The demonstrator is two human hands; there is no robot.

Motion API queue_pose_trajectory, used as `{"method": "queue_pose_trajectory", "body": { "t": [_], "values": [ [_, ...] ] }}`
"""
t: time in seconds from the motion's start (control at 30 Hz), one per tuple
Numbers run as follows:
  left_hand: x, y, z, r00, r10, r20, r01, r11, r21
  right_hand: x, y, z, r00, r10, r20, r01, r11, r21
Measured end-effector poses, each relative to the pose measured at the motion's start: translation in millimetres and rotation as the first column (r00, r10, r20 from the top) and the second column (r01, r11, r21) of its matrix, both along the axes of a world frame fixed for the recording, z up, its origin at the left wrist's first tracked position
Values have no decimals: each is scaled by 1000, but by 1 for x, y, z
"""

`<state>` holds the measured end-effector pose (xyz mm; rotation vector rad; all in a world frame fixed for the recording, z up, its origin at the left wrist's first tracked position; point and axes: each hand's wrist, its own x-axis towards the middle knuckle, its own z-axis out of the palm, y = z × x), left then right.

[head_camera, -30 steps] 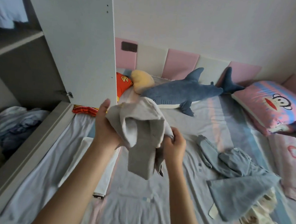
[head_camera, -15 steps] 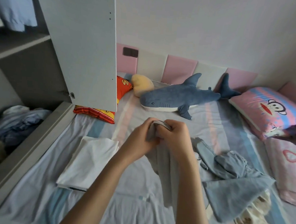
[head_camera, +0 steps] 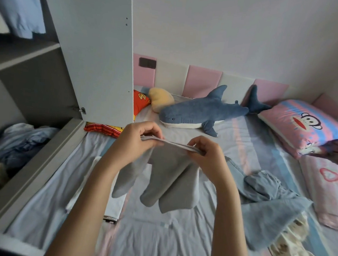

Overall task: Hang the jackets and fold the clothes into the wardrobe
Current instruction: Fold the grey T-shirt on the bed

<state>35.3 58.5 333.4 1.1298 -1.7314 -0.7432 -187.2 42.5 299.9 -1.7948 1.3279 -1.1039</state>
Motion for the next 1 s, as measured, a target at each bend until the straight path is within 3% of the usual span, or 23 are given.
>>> {"method": "queue_pose_trajectory", "body": {
  "t": [0.1,0.2,0.27,0.47,0.73,0.87,1.0],
  "values": [
    [6,6,-1,1000,31,2,-31,999,5,-2,1,-20,998,43,-56,-35,991,131],
    [15,4,-6,990,107,97,-103,994,-46,-11,0,-54,956,95,-277,0,946,325],
    [24,5,-10,978,158,138,-150,986,-66,-22,7,-77,920,85,-383,62,932,358],
    [46,6,-23,956,169,239,-155,985,-77,-46,20,-78,985,-72,-154,123,929,350],
    [55,12,-32,952,230,202,-233,973,-13,-69,25,-58,926,-204,-318,300,907,294],
    [51,15,-30,942,296,156,-288,955,-69,-77,24,-54,879,-326,-348,386,915,119],
    [51,13,-31,922,347,170,-347,937,-33,-70,22,-48,850,-526,35,527,850,-6]
  ]
}}
